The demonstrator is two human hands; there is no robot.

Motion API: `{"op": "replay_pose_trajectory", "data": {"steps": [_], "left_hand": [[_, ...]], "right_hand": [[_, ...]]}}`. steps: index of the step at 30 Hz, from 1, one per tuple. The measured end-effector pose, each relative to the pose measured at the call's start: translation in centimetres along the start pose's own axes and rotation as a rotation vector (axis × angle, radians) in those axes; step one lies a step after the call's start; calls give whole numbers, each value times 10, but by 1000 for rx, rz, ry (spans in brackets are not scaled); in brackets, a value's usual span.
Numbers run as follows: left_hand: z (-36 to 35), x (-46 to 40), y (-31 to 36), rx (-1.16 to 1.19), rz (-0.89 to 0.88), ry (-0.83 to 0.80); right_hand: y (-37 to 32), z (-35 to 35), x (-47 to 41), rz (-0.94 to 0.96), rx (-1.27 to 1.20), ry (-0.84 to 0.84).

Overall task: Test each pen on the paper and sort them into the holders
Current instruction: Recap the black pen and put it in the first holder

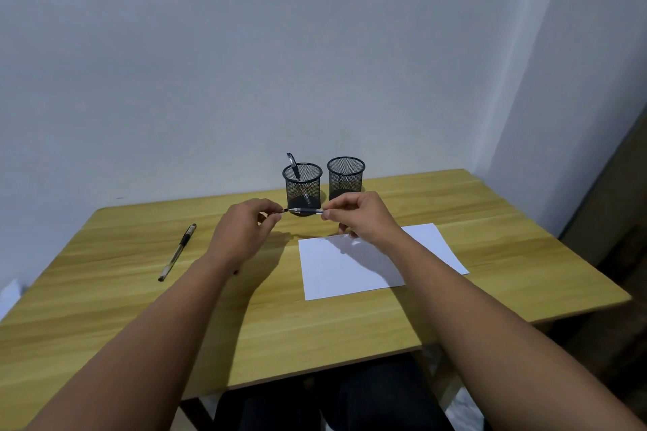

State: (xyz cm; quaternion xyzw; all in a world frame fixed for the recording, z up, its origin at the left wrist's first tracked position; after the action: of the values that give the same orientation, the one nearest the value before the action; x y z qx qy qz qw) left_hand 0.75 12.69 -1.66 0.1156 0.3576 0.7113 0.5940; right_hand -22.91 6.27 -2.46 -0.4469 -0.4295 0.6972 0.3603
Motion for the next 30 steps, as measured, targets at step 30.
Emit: {"op": "replay_pose_trajectory", "data": {"steps": [30], "left_hand": [[-3,-57,44,397,228,62]], "right_hand": [[-62,8,-96,62,195,128]]}}
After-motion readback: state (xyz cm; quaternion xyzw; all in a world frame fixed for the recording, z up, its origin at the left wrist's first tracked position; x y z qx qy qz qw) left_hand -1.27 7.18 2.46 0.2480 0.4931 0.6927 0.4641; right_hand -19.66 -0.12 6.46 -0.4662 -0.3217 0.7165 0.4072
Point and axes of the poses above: each hand's wrist, its own x-axis away from the middle knuckle, its own z-axis out of the back of the hand, y = z × x, the point moved 3 cm from there along -x, towards the middle knuckle, and after that the axes turned 12 degrees about z, right-handed, at the moved point
